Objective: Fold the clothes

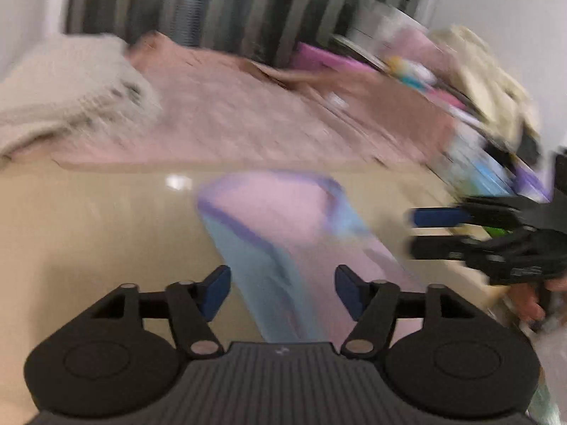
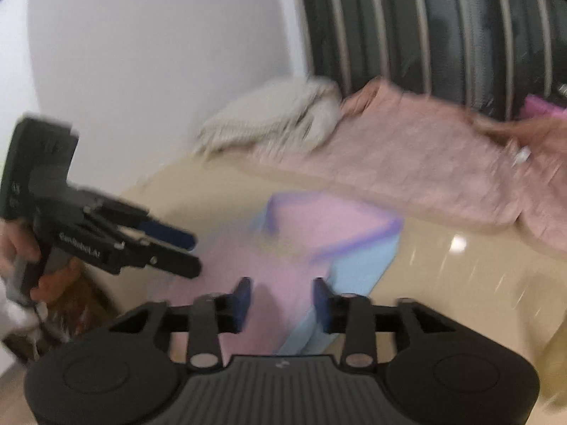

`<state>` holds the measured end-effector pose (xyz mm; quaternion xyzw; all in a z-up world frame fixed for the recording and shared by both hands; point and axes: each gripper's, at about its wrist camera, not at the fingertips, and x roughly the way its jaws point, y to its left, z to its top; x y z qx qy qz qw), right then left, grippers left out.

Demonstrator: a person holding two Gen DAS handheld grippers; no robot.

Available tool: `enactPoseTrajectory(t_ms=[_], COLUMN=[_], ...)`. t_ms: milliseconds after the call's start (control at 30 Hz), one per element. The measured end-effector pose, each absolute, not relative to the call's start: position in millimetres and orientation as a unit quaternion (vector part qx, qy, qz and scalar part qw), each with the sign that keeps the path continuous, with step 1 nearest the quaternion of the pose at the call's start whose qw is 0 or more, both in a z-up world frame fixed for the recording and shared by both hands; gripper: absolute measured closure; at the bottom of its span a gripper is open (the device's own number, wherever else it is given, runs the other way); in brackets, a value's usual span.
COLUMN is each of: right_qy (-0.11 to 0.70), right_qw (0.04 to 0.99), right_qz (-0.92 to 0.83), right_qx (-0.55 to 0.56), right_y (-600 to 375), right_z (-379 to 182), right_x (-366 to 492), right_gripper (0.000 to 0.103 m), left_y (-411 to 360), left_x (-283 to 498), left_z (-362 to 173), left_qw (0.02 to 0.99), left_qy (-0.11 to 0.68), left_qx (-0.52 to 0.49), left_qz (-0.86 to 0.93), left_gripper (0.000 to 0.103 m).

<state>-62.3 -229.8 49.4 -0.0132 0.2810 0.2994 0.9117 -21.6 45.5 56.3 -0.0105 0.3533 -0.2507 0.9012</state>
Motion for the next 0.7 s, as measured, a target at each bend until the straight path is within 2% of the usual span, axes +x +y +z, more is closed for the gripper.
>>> enactPoseTrajectory(t_ms=[100,133,167,300,333,367,400,433,533,700], right_qy=[0.316,0.329,0.341,0.381,0.388,0.393,0.394,0.391,0.384,0.308], right_qw=[0.917,0.915,0.915,0.899,0.895,0.894,0.895,0.897,0.897,0.915], right_qz=[0.245,0.232,0.217,0.213,0.216,0.21,0.204,0.204,0.215,0.257], right_qx=[0.004,0.012,0.018,0.042,0.049,0.05,0.043,0.038,0.038,0.037], right_y=[-237,-238,-239,-238,-238,-237,-235,-234,-235,-252], right_z=[55,52,47,24,20,16,14,13,14,47], right_x=[-7,12,29,65,68,70,65,63,57,6], right_gripper=[0.045,0.045,0.047,0.063,0.07,0.082,0.097,0.099,0.101,0.101], left_y=[33,28,24,12,12,13,15,19,28,35], left_x=[13,25,36,57,62,65,67,68,61,-10], left_z=[52,50,49,37,33,30,28,27,31,65], left_qw=[0.913,0.916,0.919,0.912,0.909,0.908,0.91,0.912,0.914,0.94], left_qy=[0.357,0.358,0.359,0.375,0.382,0.387,0.387,0.383,0.376,0.299], left_qx=[0.024,0.035,0.047,0.06,0.056,0.049,0.041,0.032,-0.007,-0.011], left_qz=[-0.194,-0.174,-0.155,-0.155,-0.155,-0.15,-0.146,-0.145,-0.153,-0.166], left_gripper=[0.032,0.04,0.04,0.049,0.061,0.079,0.088,0.1,0.101,0.101])
